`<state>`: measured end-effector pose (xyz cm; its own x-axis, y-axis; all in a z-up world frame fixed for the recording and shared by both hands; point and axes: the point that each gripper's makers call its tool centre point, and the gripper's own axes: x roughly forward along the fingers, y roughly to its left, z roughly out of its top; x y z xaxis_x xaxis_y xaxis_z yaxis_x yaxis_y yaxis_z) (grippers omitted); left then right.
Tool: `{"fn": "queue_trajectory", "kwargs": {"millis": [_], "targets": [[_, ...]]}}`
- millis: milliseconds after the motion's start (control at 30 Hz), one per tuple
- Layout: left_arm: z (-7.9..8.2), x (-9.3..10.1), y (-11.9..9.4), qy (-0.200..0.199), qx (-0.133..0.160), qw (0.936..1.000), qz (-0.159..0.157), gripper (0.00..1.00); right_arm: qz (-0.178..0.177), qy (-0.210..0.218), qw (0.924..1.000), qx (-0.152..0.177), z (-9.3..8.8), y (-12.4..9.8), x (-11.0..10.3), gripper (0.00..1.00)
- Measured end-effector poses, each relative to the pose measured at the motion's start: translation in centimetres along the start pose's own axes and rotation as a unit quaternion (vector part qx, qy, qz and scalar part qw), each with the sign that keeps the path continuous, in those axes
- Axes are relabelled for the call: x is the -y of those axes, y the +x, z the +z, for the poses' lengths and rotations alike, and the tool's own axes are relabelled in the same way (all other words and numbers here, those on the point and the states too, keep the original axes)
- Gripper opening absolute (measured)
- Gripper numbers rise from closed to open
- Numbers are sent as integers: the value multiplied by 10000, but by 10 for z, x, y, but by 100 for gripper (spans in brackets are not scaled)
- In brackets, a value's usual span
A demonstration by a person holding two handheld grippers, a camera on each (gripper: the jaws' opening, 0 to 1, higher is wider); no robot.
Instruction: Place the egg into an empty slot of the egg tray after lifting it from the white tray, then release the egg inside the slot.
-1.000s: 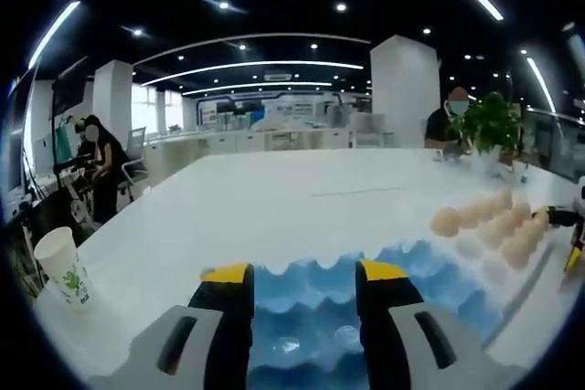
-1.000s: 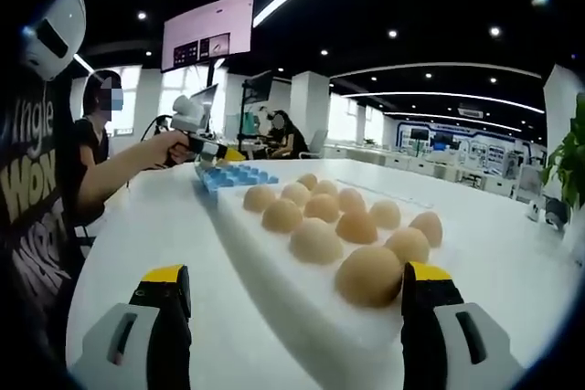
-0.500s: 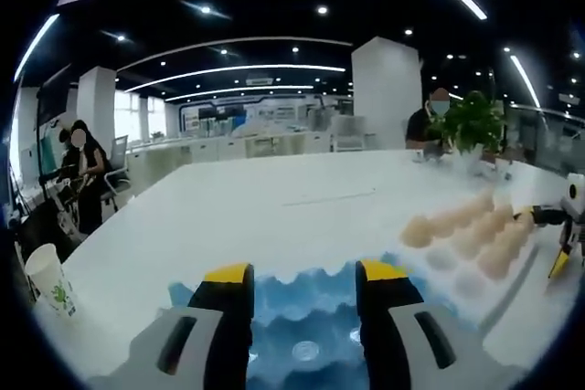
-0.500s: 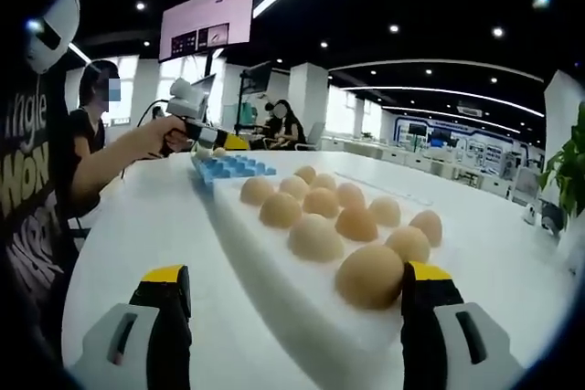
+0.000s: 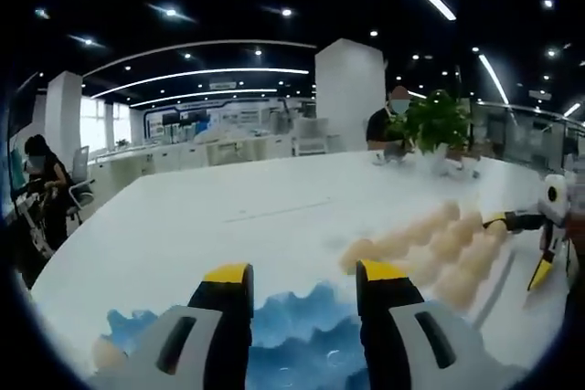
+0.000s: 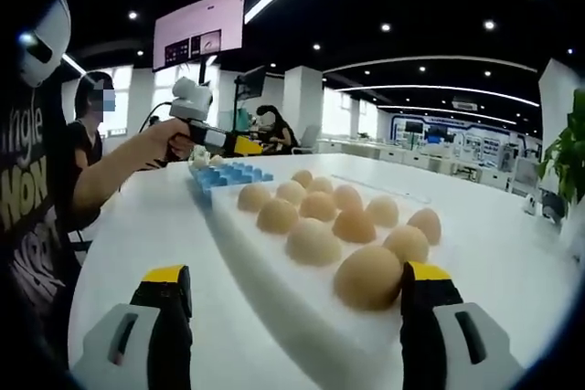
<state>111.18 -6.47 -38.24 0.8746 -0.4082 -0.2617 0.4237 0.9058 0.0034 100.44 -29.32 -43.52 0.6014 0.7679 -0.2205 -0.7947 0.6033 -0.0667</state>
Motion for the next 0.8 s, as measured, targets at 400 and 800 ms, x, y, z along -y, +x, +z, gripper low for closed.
{"fn": "queue_trajectory", "kwargs": {"millis": [400, 800], "targets": [[-12, 26, 20, 201, -341, 9983, -434, 46, -49, 51, 10000, -25, 1, 0, 1, 99], [-16, 31, 26, 231, -509, 9964, -642, 47, -36, 160, 9997, -169, 2, 1, 2, 98]]}}
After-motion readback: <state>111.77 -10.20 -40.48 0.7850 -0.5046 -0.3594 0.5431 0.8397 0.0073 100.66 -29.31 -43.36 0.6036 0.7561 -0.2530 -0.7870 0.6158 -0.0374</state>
